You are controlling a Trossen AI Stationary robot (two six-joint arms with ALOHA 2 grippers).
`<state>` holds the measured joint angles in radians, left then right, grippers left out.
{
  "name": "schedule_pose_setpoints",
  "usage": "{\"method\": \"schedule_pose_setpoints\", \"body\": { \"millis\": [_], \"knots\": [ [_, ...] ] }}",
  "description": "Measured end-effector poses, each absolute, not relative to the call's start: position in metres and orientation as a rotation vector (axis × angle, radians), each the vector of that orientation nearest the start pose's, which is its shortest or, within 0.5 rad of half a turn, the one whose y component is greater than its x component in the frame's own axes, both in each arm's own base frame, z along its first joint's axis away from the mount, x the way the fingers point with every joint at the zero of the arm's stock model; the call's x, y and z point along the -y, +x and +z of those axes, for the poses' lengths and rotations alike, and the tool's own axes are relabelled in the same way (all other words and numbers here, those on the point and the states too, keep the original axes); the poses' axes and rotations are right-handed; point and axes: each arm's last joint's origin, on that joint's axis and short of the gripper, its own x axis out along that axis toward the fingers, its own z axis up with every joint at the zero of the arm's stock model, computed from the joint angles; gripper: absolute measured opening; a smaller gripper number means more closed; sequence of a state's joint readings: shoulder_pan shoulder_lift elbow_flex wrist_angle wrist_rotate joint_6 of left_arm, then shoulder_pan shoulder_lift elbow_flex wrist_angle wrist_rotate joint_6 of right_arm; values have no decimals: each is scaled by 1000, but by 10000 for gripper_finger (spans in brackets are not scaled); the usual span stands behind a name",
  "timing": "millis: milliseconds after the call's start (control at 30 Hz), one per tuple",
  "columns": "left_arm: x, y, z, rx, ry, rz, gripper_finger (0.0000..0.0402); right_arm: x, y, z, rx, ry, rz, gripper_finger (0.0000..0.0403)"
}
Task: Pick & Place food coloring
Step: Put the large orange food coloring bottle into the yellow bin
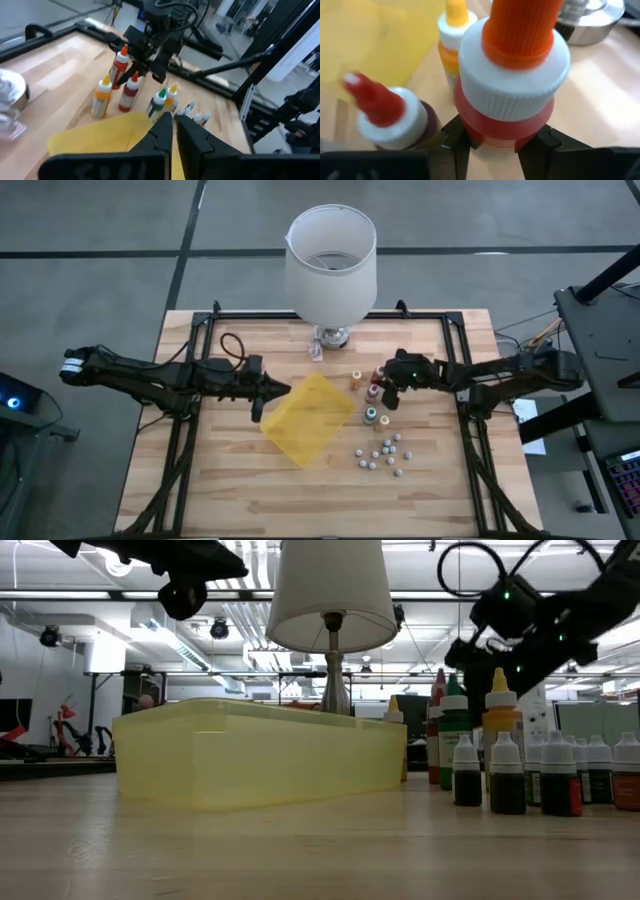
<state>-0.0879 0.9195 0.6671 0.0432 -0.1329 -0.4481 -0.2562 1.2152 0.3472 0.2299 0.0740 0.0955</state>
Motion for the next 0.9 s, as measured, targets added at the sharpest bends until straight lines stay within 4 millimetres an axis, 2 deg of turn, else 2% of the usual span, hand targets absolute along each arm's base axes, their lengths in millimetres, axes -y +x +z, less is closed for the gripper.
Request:
{"method": "schedule_pose_setpoints", "body": {
  "millis": [167, 400, 567, 700, 900],
  "knots": [
    [14, 207, 305, -112, -434, 91, 0, 54, 198, 187, -615, 124, -335, 116],
    [12, 210, 322, 0, -433, 140, 0, 49, 194, 264, -422, 201, -239, 116],
    [11, 216, 328, 6, -412, 188, 1, 46, 193, 307, -343, 230, -211, 116],
    [12, 226, 333, -4, -359, 188, 18, 41, 198, 328, -315, 233, -155, 114],
    [13, 241, 345, -3, -282, 185, 70, 30, 215, 342, -312, 238, -91, 113]
  ]
}}
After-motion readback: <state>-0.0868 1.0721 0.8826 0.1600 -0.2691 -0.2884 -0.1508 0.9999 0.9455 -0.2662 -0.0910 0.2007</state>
